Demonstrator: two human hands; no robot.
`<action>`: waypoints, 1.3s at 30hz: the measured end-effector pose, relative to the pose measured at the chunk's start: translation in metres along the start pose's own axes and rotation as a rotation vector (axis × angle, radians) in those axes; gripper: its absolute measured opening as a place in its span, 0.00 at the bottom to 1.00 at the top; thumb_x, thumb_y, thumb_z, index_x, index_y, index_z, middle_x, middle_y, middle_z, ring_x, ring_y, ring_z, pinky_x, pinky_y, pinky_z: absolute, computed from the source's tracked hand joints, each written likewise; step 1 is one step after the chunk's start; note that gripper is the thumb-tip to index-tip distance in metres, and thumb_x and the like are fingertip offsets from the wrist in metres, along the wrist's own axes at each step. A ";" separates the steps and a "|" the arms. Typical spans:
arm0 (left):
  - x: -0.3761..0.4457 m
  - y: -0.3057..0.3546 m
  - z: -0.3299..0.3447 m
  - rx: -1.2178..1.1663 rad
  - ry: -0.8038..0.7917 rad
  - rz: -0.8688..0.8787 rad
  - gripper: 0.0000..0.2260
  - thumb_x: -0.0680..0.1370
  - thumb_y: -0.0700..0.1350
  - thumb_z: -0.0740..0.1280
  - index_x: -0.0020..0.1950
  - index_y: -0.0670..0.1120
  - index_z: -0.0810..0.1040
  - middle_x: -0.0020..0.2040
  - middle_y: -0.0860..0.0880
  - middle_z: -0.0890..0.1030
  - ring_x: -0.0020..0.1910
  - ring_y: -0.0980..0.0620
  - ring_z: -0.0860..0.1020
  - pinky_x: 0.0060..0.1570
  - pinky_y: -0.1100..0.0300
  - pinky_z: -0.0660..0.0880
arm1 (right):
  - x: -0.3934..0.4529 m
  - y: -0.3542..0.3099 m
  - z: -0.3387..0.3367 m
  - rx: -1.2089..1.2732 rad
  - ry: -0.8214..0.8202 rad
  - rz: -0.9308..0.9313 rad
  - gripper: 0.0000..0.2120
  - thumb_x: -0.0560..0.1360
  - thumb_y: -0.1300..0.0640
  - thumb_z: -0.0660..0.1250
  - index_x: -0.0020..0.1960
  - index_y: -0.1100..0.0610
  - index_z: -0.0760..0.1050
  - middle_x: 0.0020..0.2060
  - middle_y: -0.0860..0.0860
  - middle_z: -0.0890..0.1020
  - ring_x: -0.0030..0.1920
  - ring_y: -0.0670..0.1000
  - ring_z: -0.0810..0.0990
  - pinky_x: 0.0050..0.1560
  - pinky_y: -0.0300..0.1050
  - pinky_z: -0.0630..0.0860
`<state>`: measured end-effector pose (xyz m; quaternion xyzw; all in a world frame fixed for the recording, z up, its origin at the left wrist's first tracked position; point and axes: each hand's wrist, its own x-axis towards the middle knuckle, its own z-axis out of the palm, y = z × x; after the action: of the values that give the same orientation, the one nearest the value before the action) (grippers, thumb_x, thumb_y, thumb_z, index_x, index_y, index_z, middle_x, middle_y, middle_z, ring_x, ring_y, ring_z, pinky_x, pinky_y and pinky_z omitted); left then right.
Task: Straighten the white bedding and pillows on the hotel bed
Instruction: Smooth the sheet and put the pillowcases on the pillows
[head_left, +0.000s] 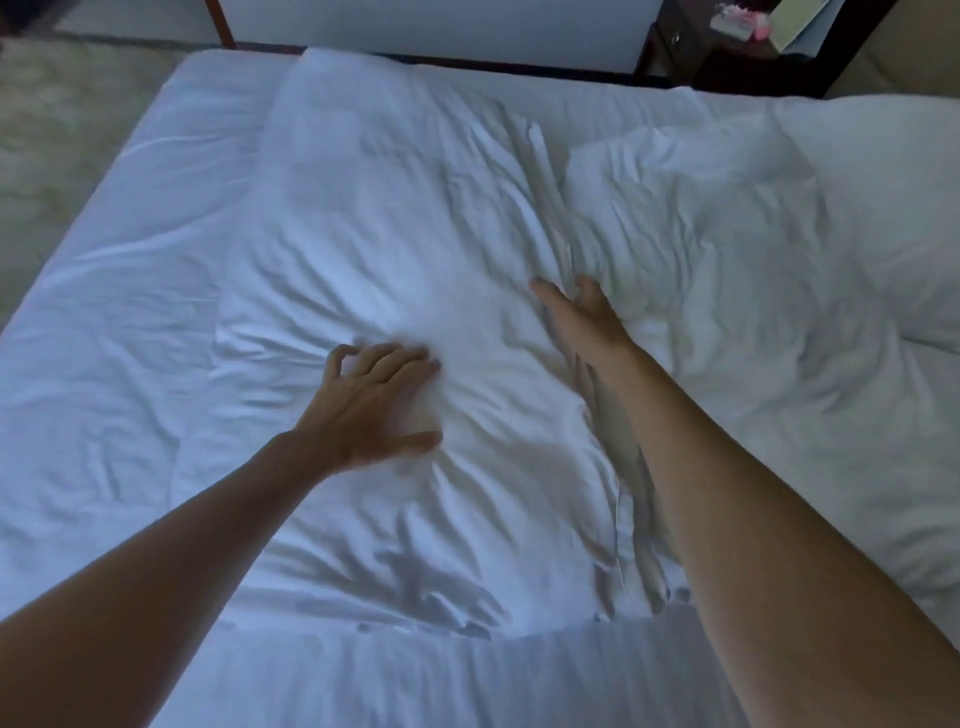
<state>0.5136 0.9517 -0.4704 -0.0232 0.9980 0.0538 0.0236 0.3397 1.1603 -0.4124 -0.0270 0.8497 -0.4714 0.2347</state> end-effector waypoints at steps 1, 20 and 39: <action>0.006 -0.004 -0.003 0.009 0.027 0.004 0.43 0.65 0.76 0.56 0.77 0.59 0.58 0.78 0.56 0.60 0.77 0.52 0.56 0.72 0.44 0.51 | 0.015 -0.008 0.006 0.039 0.004 0.018 0.45 0.72 0.34 0.66 0.79 0.56 0.54 0.73 0.51 0.67 0.70 0.53 0.70 0.70 0.48 0.67; 0.151 -0.013 0.000 0.050 -0.213 -0.025 0.48 0.62 0.80 0.31 0.79 0.59 0.36 0.79 0.57 0.36 0.78 0.53 0.34 0.75 0.40 0.36 | 0.128 0.036 -0.020 -0.316 0.389 0.153 0.17 0.76 0.49 0.65 0.61 0.57 0.76 0.56 0.59 0.80 0.57 0.62 0.79 0.57 0.54 0.77; 0.264 -0.149 -0.014 0.025 -0.357 -0.205 0.64 0.53 0.79 0.67 0.77 0.61 0.33 0.79 0.47 0.34 0.77 0.36 0.36 0.75 0.39 0.41 | 0.255 -0.067 0.081 -1.035 -0.316 0.045 0.74 0.47 0.24 0.75 0.74 0.36 0.26 0.77 0.64 0.36 0.78 0.67 0.43 0.71 0.75 0.48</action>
<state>0.2565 0.7907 -0.4851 -0.1143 0.9710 0.0420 0.2056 0.1357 0.9913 -0.4894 -0.1913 0.9256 0.0235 0.3258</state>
